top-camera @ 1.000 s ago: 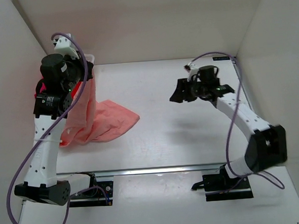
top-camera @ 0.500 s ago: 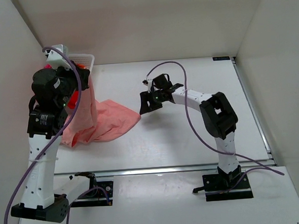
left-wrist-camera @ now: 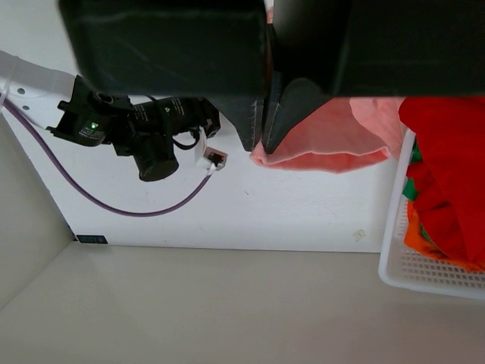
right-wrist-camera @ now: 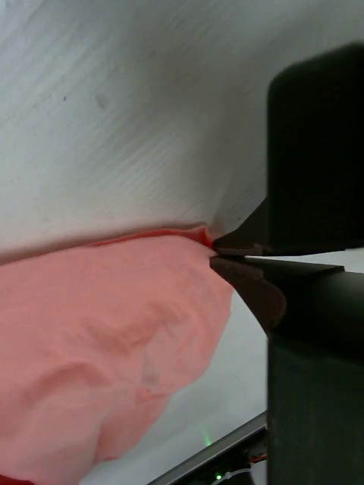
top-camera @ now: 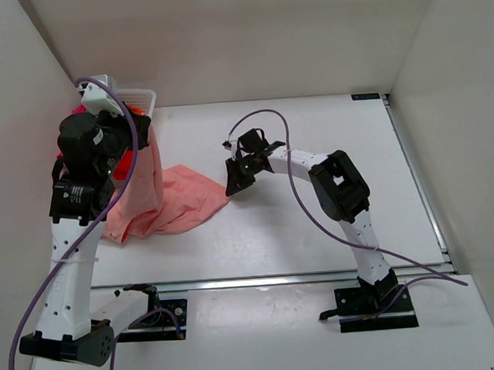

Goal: Fold and stack the t-shirts
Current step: Flatten out the tshirt

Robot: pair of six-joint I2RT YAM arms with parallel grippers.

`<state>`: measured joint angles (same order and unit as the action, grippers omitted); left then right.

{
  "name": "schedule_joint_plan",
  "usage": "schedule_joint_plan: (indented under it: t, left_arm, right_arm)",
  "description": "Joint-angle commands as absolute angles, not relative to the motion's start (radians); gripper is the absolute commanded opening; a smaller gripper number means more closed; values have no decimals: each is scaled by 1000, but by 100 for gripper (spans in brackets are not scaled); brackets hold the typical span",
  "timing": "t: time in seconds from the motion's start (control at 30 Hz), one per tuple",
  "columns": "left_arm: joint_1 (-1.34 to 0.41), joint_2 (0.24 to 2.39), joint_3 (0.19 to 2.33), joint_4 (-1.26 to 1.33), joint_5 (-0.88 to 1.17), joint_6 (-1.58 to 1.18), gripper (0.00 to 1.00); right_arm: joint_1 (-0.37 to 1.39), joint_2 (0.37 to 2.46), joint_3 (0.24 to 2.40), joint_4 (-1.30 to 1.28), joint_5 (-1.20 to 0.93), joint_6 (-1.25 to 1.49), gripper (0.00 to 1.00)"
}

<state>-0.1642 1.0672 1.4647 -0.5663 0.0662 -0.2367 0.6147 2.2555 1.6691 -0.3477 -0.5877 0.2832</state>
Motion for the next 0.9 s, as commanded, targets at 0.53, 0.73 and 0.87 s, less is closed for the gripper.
schedule_joint_plan:
  t: [0.53,0.73,0.87]
  left_arm:
    - [-133,1095,1712,-538,-242,-138,0]
    - [-133,1078,1709,-520,-281,-158,0]
    - [-133,1071,1715,-532,-330,-103,0]
  right_arm:
    - [-78,1347,1442,-480,-600,198,0]
    - [-294,1243,1522,-558,-676,170,0]
    - [-412,1206,1548,-586,-690,144,0]
